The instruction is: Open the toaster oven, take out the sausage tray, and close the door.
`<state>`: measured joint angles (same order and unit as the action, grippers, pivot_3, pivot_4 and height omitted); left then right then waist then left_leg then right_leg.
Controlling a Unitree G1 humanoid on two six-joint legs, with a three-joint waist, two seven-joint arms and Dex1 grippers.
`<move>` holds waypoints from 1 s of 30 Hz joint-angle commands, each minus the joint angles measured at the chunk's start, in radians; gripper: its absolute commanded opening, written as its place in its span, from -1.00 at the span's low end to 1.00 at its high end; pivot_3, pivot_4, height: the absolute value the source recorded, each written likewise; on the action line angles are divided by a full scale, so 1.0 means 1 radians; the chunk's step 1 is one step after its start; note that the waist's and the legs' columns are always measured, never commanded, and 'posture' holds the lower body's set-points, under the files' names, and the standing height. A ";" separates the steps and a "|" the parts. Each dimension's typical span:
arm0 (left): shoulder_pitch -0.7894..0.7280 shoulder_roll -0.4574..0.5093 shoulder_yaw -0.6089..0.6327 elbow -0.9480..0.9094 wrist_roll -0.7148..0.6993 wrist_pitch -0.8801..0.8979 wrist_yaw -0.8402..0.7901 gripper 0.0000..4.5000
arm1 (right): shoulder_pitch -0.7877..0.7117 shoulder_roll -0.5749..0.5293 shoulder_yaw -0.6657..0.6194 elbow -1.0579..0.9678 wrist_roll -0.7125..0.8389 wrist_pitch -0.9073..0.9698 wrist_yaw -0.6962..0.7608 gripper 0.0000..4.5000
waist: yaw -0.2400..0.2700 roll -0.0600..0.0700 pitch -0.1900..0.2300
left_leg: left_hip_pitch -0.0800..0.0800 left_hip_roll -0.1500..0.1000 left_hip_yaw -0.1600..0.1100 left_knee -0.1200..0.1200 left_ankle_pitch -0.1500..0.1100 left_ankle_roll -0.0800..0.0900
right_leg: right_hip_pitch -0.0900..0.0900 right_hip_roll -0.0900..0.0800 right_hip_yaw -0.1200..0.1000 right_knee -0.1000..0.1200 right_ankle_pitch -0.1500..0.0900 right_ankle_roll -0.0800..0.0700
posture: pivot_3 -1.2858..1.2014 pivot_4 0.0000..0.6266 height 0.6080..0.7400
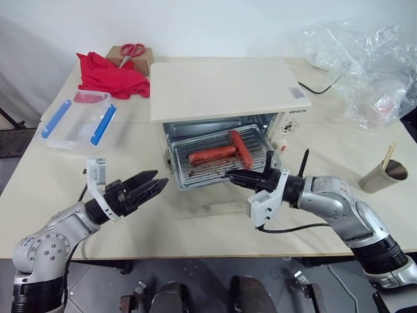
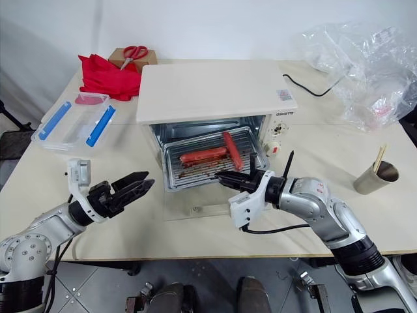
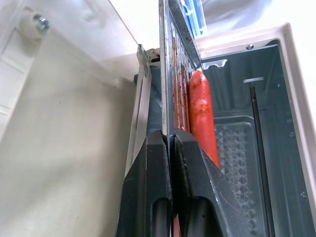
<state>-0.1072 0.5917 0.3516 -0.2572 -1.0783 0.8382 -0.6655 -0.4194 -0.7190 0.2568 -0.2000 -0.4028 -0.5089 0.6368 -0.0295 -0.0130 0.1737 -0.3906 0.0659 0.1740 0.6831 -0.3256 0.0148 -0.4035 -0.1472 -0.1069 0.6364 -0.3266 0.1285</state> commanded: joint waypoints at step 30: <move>-0.068 0.024 -0.195 0.076 -0.894 0.251 0.745 -0.17 | 0.043 -0.003 -0.024 -0.119 0.124 -0.067 0.060 -1.00 | 0.002 0.000 0.000 | 0.004 0.000 -0.005 0.001 0.000 0.000 | 0.008 -0.001 0.001 -0.001 0.000 0.000 | 0.03 -0.52 1.00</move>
<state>-0.1717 0.6248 0.1745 -0.1497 -1.9438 1.1071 0.0549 -0.3574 -0.7339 0.2400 -0.2858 -0.3116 -0.5512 0.7086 -0.0277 -0.0130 0.1736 -0.3868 0.0652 0.1686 0.6840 -0.3255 0.0149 -0.3958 -0.1484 -0.1062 0.6356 -0.3267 0.1284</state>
